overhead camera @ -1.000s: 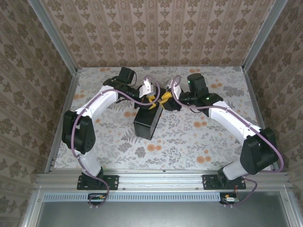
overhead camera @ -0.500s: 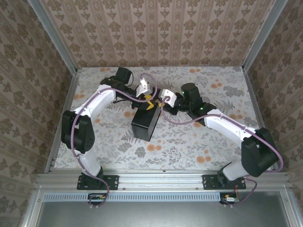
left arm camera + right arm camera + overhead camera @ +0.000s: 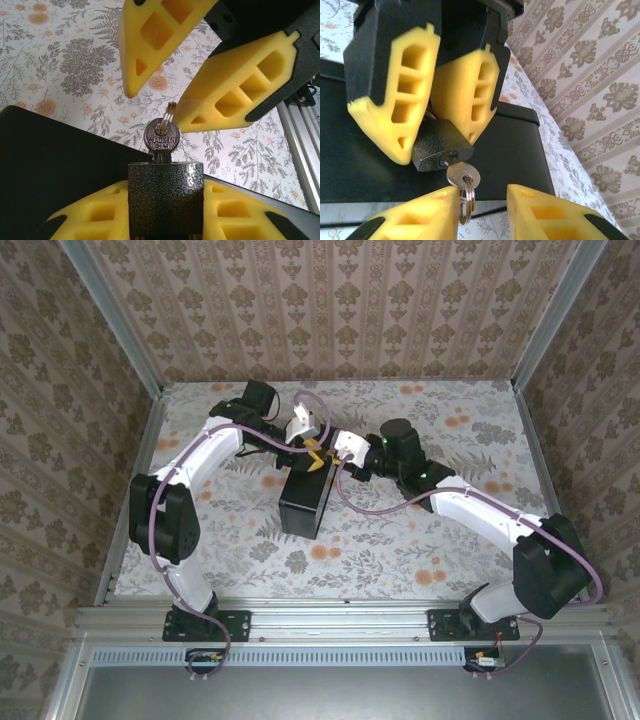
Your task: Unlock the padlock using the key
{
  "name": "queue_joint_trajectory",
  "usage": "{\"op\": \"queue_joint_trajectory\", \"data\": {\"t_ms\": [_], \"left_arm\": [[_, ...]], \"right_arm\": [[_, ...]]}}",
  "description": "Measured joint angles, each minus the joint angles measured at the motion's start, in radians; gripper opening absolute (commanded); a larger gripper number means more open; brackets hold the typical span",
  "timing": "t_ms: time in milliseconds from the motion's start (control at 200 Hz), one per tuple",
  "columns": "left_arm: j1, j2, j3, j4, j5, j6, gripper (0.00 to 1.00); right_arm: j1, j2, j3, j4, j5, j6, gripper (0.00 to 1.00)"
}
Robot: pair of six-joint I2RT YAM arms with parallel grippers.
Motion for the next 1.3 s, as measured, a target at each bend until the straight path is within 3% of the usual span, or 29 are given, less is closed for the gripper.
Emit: {"op": "queue_joint_trajectory", "data": {"t_ms": [575,730,1300], "left_arm": [[-0.003,0.000,0.011,-0.025,0.007,0.003,0.11],[-0.003,0.000,0.012,-0.030,0.006,0.004,0.10],[-0.017,0.011,0.028,-0.098,0.003,0.026,0.10]], "right_arm": [[0.032,-0.001,0.010,-0.028,0.026,-0.044,0.21],[0.032,-0.001,0.022,-0.058,0.020,-0.047,0.06],[0.024,-0.001,0.071,-0.187,-0.042,-0.013,0.12]]}}
